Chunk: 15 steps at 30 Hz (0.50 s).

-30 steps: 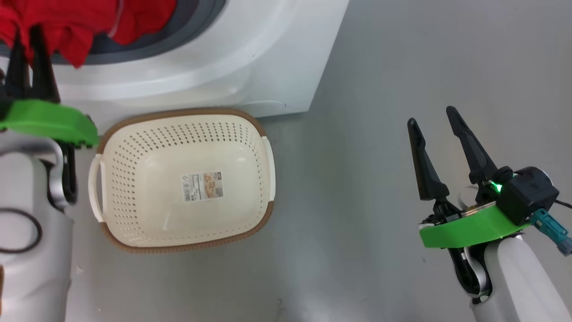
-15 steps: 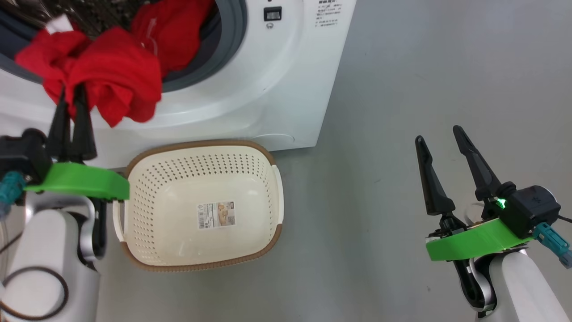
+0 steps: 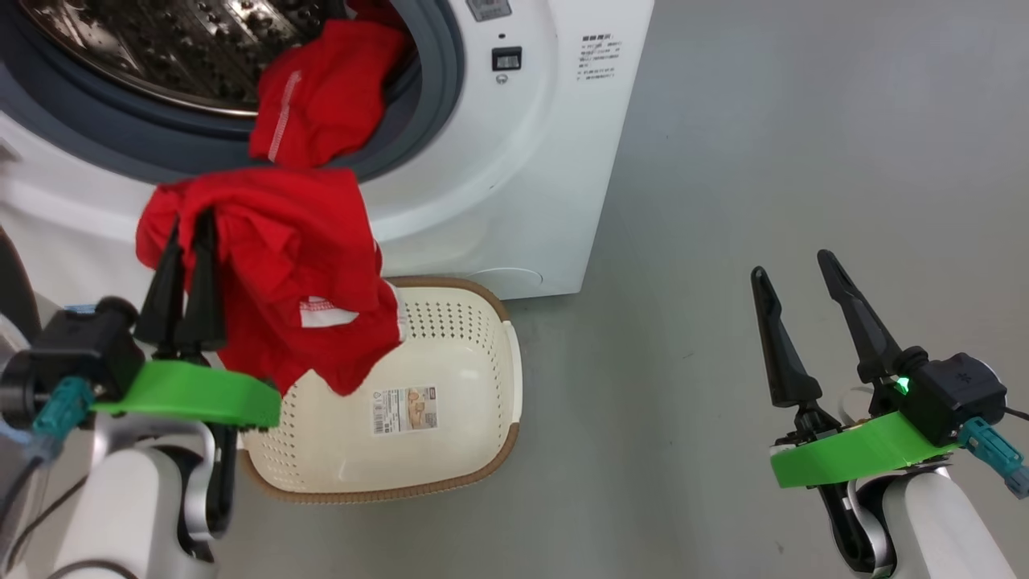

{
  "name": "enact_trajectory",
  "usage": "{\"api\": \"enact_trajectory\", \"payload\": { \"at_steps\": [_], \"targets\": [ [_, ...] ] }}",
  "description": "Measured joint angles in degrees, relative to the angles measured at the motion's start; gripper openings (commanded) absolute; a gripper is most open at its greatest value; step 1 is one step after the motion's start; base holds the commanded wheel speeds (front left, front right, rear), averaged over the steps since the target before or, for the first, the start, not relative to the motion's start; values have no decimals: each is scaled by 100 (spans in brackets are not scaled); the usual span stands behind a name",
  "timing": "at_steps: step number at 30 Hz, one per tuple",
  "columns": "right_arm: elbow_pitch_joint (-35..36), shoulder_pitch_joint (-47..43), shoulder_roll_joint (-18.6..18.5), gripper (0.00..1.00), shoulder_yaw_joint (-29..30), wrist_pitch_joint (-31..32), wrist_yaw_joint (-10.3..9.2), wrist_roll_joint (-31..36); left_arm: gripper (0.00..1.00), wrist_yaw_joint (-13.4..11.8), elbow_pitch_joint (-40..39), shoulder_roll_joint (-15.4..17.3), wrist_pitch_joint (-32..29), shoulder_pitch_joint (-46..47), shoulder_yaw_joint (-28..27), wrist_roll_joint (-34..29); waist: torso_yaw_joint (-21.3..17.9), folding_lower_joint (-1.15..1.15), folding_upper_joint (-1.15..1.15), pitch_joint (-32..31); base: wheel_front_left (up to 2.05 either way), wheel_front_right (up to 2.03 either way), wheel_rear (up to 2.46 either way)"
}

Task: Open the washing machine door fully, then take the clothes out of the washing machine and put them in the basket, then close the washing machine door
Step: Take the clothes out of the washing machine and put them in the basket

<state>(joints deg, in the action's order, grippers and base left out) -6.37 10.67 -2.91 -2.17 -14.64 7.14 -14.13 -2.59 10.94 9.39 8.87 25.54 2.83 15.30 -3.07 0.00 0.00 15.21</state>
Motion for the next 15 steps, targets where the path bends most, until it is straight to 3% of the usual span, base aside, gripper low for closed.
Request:
{"api": "enact_trajectory", "payload": {
  "at_steps": [7,15],
  "targets": [
    [18,-4,0,100,27,0,0,-1,0,-46,-138,-129,-132,-334,112,66,41,0,0,-48,0,0,0],
    [57,-3,0,100,29,0,0,1,0,-126,515,-236,40,-335,246,41,29,0,0,91,0,0,0]
  ]
}}
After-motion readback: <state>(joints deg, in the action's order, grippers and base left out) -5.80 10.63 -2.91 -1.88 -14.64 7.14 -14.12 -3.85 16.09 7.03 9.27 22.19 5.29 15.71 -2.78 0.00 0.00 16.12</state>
